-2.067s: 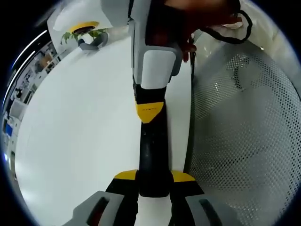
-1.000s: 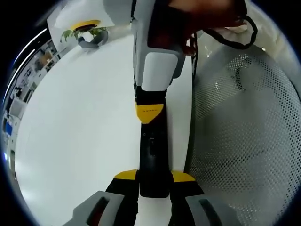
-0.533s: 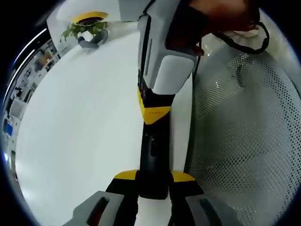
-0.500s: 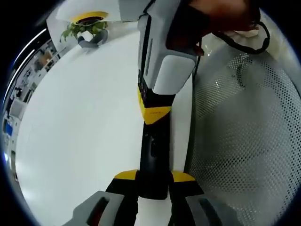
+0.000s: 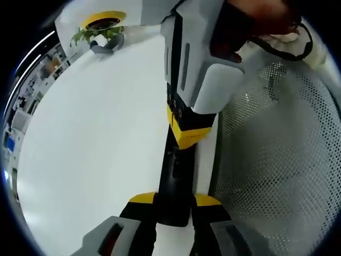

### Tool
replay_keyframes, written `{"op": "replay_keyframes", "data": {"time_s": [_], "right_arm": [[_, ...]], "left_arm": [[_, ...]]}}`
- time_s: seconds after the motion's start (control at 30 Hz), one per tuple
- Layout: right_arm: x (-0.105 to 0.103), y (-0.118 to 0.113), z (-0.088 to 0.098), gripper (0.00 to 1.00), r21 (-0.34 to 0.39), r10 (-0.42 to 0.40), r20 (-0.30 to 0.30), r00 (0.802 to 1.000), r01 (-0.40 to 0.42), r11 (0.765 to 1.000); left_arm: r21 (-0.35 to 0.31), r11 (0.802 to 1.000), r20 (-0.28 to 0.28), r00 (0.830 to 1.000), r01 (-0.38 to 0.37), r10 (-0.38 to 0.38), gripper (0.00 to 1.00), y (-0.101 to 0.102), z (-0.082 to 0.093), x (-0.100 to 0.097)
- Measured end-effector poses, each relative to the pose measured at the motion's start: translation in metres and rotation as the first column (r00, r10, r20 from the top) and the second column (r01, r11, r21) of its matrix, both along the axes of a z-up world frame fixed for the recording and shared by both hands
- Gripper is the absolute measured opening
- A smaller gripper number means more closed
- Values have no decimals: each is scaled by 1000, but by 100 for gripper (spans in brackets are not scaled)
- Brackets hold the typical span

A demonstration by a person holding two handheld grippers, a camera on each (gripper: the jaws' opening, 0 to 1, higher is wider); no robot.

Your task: Press the specified remote control buttons in sequence, fully releasing each button before pressing the next.

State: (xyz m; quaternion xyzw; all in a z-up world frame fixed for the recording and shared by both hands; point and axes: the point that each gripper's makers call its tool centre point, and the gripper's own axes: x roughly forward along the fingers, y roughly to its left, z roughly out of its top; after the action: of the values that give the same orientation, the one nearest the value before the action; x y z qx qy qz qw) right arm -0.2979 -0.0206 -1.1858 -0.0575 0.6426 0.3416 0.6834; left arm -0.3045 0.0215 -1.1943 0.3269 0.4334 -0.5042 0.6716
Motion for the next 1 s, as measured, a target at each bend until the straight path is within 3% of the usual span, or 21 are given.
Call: {"op": "replay_keyframes", "data": {"time_s": [0.13, 0.47, 0.6, 1.0], "right_arm": [[0, 0, -1, 0, 3, 7, 22, 1000, -7, 1000], [0, -1, -1, 0, 18, 5, 0, 1000, -5, 1000], [6, -4, -1, 0, -3, -5, 44, 999, 5, 1000], [5, -4, -1, 0, -20, 1, 46, 999, 0, 1000]], "left_arm": [[2, 1000, 1, 1000, 4, -4, 25, 0, -1, 0], [-12, 1000, 4, 1000, 19, -19, 25, -1, 0, 0], [-8, 1000, 0, 1000, 20, -20, 24, -1, -1, 0], [2, 1000, -2, 1000, 27, -27, 24, -1, 0, 0]]}}
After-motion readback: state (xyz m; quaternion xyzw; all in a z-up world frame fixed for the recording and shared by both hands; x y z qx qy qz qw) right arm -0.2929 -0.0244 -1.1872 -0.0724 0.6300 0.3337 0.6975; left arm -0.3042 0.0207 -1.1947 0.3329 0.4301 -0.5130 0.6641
